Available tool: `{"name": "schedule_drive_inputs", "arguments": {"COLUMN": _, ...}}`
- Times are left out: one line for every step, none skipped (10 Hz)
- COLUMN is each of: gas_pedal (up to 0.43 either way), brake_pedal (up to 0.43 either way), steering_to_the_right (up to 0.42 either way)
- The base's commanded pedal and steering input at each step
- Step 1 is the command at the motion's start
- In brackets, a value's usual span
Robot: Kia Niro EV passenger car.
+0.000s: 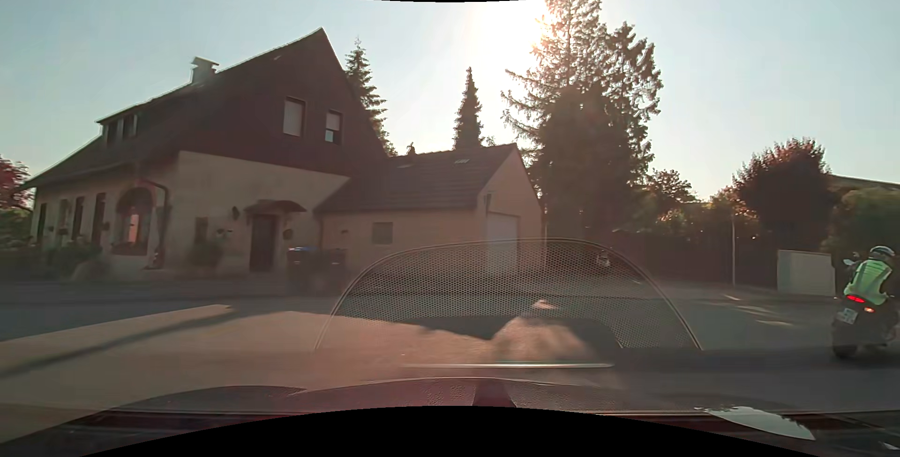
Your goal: Follow the waypoints while adhering to traffic rules and regulations
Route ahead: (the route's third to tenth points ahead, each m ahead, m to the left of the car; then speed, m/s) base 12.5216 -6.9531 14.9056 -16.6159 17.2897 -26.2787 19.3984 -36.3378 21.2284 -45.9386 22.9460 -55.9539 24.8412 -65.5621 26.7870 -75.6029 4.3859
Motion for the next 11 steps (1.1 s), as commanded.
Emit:
{"name": "schedule_drive_inputs", "arguments": {"gas_pedal": 0.189, "brake_pedal": 0.000, "steering_to_the_right": 0.396}}
{"name": "schedule_drive_inputs", "arguments": {"gas_pedal": 0.209, "brake_pedal": 0.000, "steering_to_the_right": 0.396}}
{"name": "schedule_drive_inputs", "arguments": {"gas_pedal": 0.220, "brake_pedal": 0.000, "steering_to_the_right": 0.392}}
{"name": "schedule_drive_inputs", "arguments": {"gas_pedal": 0.220, "brake_pedal": 0.000, "steering_to_the_right": 0.384}}
{"name": "schedule_drive_inputs", "arguments": {"gas_pedal": 0.228, "brake_pedal": 0.000, "steering_to_the_right": 0.384}}
{"name": "schedule_drive_inputs", "arguments": {"gas_pedal": 0.228, "brake_pedal": 0.000, "steering_to_the_right": 0.393}}
{"name": "schedule_drive_inputs", "arguments": {"gas_pedal": 0.228, "brake_pedal": 0.000, "steering_to_the_right": 0.401}}
{"name": "schedule_drive_inputs", "arguments": {"gas_pedal": 0.228, "brake_pedal": 0.000, "steering_to_the_right": 0.405}}
{"name": "schedule_drive_inputs", "arguments": {"gas_pedal": 0.240, "brake_pedal": 0.000, "steering_to_the_right": 0.403}}
{"name": "schedule_drive_inputs", "arguments": {"gas_pedal": 0.248, "brake_pedal": 0.000, "steering_to_the_right": 0.402}}
{"name": "schedule_drive_inputs", "arguments": {"gas_pedal": 0.248, "brake_pedal": 0.000, "steering_to_the_right": 0.404}}
